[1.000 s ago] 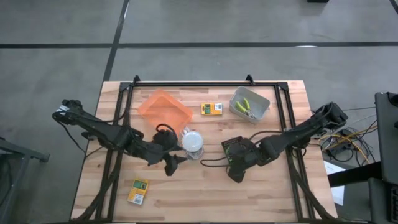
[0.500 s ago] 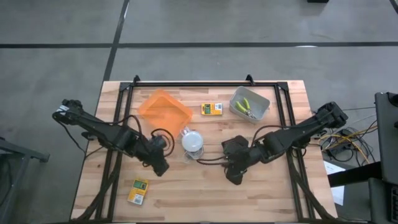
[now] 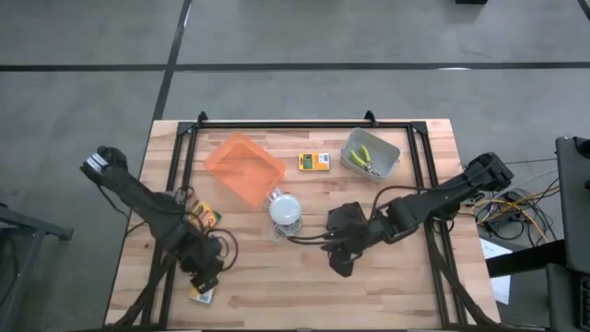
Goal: Pick & Place School Supplies
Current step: Put the box of crayon into the orange bin
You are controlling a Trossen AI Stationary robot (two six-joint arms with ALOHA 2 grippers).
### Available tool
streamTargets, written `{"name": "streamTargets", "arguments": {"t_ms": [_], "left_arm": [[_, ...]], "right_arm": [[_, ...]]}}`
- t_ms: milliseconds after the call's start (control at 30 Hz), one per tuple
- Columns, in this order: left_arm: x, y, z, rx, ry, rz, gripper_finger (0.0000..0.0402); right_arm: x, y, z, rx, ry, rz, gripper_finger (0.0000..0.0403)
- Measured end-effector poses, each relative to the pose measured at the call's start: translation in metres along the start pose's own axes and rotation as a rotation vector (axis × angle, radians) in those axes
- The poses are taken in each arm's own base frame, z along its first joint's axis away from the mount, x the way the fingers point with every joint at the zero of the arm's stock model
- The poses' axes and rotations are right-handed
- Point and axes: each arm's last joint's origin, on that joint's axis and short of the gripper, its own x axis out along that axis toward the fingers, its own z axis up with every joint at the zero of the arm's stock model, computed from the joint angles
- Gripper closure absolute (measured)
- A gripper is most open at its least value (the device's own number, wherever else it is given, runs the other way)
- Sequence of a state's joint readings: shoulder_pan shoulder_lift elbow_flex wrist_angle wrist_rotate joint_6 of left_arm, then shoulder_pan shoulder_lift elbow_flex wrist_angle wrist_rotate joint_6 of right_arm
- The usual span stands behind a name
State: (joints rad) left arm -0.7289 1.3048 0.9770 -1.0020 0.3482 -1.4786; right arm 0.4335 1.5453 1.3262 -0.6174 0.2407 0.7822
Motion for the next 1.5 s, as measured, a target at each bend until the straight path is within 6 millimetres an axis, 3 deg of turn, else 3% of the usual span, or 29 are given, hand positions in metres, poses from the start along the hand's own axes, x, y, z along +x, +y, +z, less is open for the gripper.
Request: {"name": "streamTargets", "arguments": {"t_ms": [333,767,1067,1500], "left_arm": [[0.044,0.002,-0.014,-0.003,0.025,-0.122,0.0151],[0.076,0.022,-0.005,-0.135,0.033,-0.121,0.0151],[0.088,0.027,0.001,-0.148,-0.006,-0.098,0.0151],[0.087,0.010,0.014,-0.155,-0.229,-0.274,0.0151]], "right_arm": [[0.018,-0.001,0.002,-0.005,-0.003,-0.024,0.0264],[0.021,0.001,0.007,-0.004,-0.038,0.002,0.0264],[0.021,0.001,0.007,-0.005,-0.038,0.002,0.0264],[0.021,0.001,0.007,-0.006,-0.042,-0.003,0.0264]]}}
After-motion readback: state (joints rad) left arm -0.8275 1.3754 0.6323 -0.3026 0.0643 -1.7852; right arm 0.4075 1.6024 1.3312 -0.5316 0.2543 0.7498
